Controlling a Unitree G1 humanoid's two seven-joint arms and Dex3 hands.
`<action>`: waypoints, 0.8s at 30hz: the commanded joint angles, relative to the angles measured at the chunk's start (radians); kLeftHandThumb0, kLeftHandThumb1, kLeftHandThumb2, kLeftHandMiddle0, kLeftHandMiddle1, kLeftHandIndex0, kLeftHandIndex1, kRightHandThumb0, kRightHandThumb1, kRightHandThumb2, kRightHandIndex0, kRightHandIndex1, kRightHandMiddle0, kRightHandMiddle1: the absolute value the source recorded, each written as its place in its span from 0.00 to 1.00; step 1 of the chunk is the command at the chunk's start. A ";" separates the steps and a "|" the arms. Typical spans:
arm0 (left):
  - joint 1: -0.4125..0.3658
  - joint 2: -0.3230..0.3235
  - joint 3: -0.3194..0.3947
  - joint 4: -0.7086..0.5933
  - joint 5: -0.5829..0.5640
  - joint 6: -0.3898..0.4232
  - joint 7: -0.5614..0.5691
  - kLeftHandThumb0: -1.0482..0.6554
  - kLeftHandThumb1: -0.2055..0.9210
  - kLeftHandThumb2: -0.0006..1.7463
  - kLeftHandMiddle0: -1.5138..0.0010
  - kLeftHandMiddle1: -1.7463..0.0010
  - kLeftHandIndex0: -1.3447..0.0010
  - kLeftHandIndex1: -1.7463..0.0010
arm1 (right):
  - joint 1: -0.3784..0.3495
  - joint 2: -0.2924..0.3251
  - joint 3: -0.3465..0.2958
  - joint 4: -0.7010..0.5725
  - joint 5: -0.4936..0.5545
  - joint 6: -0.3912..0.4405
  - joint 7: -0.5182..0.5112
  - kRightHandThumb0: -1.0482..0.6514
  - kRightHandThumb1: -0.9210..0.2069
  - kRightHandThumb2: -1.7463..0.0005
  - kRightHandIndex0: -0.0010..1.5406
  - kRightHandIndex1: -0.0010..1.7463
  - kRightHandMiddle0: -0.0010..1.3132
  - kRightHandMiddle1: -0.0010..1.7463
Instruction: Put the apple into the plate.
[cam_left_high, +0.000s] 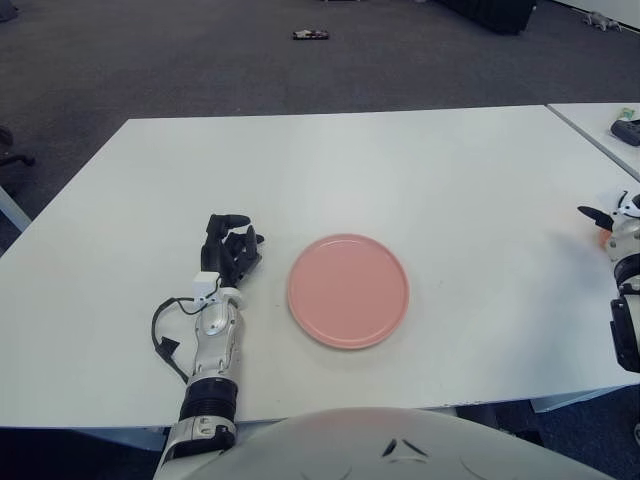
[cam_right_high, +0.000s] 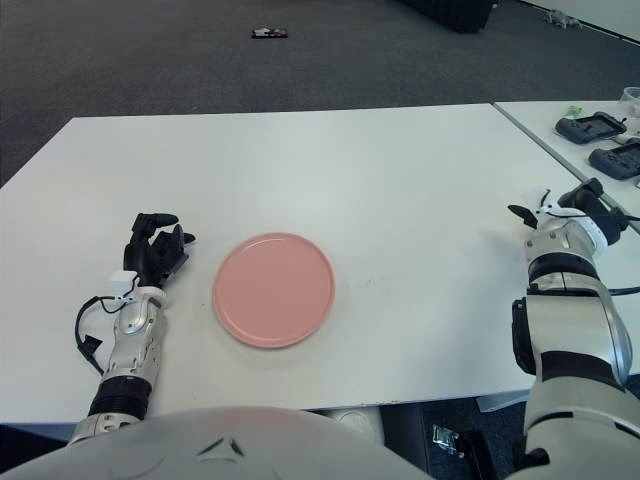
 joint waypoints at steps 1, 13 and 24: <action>0.029 0.004 0.004 0.046 -0.002 0.030 -0.001 0.40 0.83 0.46 0.63 0.17 0.77 0.00 | -0.019 0.004 0.015 -0.005 -0.007 0.009 -0.011 0.07 0.08 0.87 0.00 0.00 0.00 0.00; 0.022 0.006 0.010 0.072 -0.017 -0.020 -0.016 0.39 0.79 0.49 0.60 0.14 0.75 0.00 | -0.033 0.004 0.053 0.011 -0.016 0.006 0.035 0.09 0.09 0.86 0.00 0.00 0.00 0.00; 0.021 0.009 0.012 0.086 -0.013 -0.045 -0.010 0.39 0.77 0.51 0.59 0.15 0.74 0.00 | -0.011 0.006 0.068 0.057 -0.005 -0.054 0.091 0.12 0.10 0.84 0.00 0.00 0.00 0.00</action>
